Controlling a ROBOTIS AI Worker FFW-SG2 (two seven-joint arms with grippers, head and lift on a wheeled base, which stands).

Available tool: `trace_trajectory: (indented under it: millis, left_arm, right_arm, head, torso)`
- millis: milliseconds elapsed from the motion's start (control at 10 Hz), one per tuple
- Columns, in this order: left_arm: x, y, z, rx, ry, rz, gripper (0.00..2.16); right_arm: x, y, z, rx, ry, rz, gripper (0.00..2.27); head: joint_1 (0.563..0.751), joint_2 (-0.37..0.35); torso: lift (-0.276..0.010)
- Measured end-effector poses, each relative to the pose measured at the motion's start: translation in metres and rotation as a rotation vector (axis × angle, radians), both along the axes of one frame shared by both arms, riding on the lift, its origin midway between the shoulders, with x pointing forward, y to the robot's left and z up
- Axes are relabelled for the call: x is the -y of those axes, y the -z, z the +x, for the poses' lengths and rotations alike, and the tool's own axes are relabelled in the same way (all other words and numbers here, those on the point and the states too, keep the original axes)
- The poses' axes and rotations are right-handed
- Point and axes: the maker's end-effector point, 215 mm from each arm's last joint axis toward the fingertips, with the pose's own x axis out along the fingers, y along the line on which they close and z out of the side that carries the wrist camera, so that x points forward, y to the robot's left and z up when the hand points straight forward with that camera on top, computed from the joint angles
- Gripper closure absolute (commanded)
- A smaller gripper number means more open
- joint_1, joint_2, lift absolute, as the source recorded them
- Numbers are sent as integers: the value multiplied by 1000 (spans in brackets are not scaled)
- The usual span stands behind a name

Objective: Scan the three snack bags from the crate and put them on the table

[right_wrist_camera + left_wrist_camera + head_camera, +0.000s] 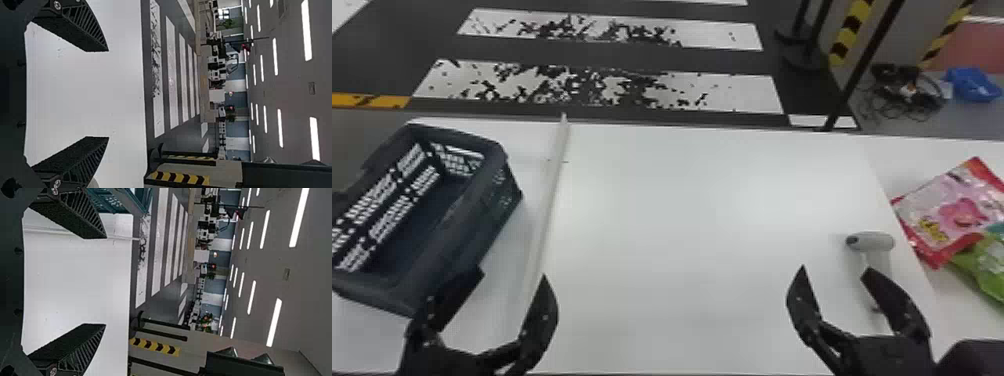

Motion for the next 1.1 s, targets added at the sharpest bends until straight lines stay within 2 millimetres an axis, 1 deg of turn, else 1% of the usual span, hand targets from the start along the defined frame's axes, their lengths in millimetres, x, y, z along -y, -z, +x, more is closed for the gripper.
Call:
trace_trajectory:
  millis: [600,1100]
  left_arm:
    - [1,1,0,-2,0,-2,83]
    - [1,1,1,-1,3,1,83]
  right_arm:
    - [2,-8,0,20,6,9,80]
    - [4,-7,0,19,15,10,80]
  head:
    - [695,-77]
    - [695,-79]
  torso:
    - [-94]
    - [-94]
